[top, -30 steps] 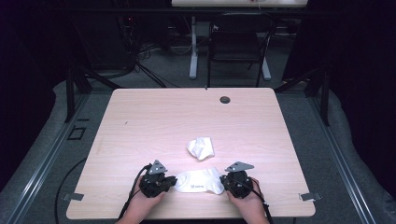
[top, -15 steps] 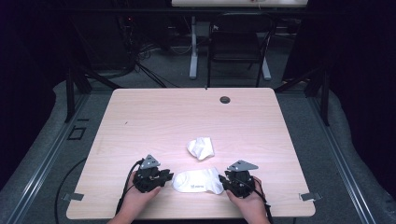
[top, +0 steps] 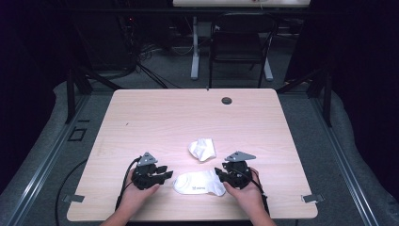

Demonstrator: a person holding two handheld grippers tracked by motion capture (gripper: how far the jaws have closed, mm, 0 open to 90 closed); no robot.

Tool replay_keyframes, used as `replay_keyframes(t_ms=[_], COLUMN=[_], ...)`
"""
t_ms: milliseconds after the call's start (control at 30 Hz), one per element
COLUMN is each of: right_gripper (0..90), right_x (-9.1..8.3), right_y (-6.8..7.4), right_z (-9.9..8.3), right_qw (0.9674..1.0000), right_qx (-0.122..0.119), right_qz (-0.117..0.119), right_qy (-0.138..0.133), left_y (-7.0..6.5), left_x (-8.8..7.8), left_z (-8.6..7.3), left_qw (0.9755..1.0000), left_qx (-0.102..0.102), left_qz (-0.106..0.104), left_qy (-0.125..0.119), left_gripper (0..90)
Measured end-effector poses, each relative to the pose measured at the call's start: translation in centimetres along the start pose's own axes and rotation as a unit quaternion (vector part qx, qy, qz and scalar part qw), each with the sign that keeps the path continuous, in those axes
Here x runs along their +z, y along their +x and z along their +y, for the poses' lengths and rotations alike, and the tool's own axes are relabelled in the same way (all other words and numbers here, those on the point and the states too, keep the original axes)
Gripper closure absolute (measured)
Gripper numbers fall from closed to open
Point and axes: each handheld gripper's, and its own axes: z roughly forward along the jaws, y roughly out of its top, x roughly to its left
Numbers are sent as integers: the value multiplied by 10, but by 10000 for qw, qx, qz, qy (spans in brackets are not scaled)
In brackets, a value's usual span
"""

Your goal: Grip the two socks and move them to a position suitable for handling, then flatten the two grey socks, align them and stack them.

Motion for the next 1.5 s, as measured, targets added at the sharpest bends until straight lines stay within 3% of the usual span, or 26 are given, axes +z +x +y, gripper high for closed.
replay_keyframes(t_ms=[200, 533, 1100, 1333, 1500], right_gripper=[620, 583, 645, 630, 614], right_x=[11, 25, 39, 57, 76], right_y=[7, 22, 25, 30, 35], right_z=[11, 33, 64, 70, 68], right_qw=[9998, 9990, 9985, 9984, 9961], right_qx=[-82, -330, -470, -497, -674], right_qz=[-105, -291, -249, -196, -370], right_qy=[125, 78, 117, 187, 441], left_y=[3, 4, 6, 6, 6], left_x=[-3, -4, -5, -6, -5], left_z=[2, 3, 3, 3, 3], left_qw=[9998, 9997, 9998, 9996, 9997], left_qx=[-118, -147, -118, -171, -163], left_qz=[42, 128, 153, 147, 135], left_qy=[-126, -138, -98, -153, -156], left_gripper=[621, 573, 570, 567, 566])
